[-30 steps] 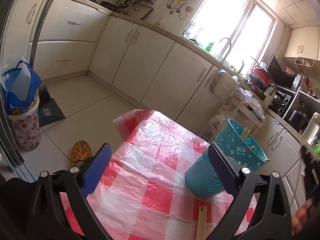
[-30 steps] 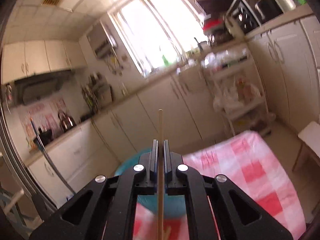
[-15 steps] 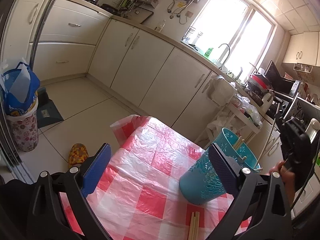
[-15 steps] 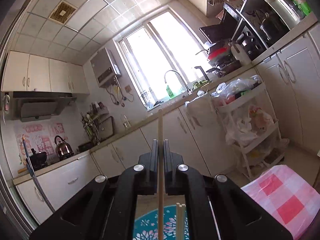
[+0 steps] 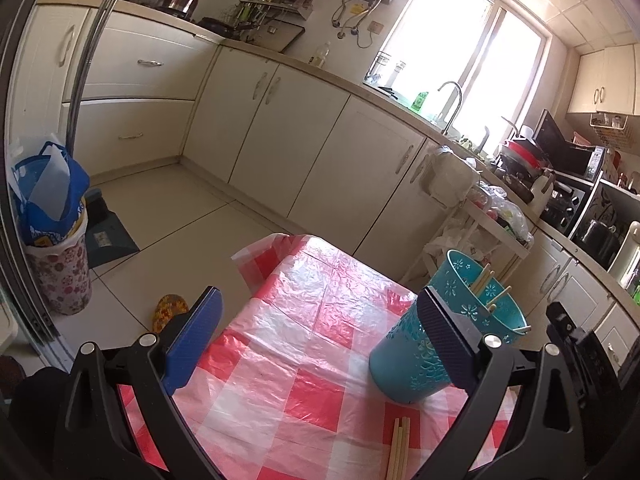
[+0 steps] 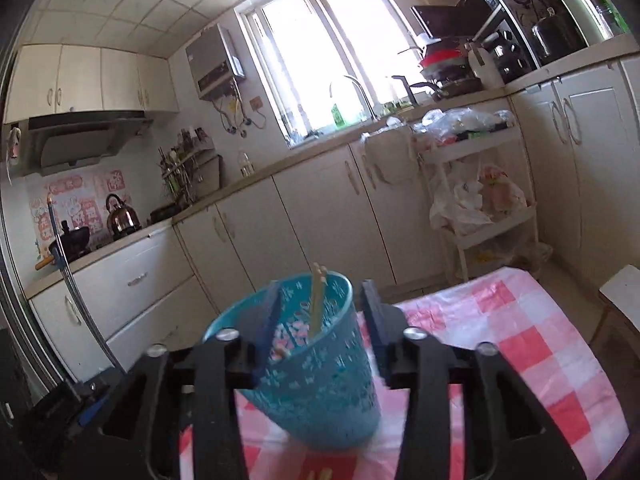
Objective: Organize utensils
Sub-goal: 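Raise the right tool's stick over the basket and open it, then move both tools back to the sticks and close the left tool on one, then lift the left tool's stick over the basket and open it while the right tool grasps a stick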
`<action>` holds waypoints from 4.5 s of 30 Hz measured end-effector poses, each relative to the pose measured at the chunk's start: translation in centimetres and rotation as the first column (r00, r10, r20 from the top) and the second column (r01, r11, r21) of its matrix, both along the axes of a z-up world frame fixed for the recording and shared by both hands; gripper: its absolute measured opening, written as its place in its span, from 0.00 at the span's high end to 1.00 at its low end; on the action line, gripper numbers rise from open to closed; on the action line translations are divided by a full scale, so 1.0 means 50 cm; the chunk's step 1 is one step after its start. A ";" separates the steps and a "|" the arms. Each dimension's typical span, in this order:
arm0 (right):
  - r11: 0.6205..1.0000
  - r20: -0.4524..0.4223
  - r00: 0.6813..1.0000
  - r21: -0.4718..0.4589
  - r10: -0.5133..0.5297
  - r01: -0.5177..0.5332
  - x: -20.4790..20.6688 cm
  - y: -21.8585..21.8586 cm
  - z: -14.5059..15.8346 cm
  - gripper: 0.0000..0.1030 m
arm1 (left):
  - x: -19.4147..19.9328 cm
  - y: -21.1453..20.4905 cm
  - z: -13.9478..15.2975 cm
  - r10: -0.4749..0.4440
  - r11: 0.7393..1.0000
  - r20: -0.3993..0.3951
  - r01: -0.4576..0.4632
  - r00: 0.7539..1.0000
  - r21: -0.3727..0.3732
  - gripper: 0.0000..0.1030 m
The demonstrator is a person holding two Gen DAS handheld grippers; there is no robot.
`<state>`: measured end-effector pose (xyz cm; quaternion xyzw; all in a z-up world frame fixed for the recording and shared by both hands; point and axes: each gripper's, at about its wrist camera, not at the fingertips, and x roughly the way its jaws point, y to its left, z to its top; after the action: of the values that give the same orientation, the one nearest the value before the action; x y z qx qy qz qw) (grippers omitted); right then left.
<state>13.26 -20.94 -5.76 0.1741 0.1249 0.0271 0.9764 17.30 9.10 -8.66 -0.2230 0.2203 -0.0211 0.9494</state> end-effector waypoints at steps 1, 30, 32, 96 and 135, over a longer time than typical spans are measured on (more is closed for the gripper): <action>1.000 -0.035 0.999 0.007 -0.004 0.005 -0.015 -0.007 -0.009 0.41 | -0.004 -0.003 0.002 0.000 1.000 0.000 0.000 1.000 0.014 0.09; 0.914 -0.593 0.805 -0.322 0.010 -0.249 -0.071 0.158 -0.212 0.36 | -0.060 -0.028 -0.030 -0.033 0.974 -0.157 0.067 0.987 0.218 0.08; 0.913 -0.601 0.799 -0.320 0.012 -0.254 -0.068 0.157 -0.212 0.36 | -0.060 -0.027 -0.039 -0.032 0.973 -0.173 0.071 0.984 0.221 0.08; 0.878 -0.672 0.715 -0.206 0.193 -0.431 -0.023 0.068 -0.208 0.91 | 0.037 -0.255 -0.158 -0.413 0.745 -0.541 0.614 0.732 0.262 0.95; 0.987 -0.389 0.908 0.023 0.154 -0.158 -0.072 -0.036 -0.177 0.94 | 0.088 -0.172 0.258 -0.443 0.895 0.250 0.411 0.861 0.173 0.96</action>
<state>9.66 -22.74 -14.60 0.1611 0.3301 0.0691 0.9275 21.69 0.52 4.23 -0.1090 0.1270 -0.2501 0.9536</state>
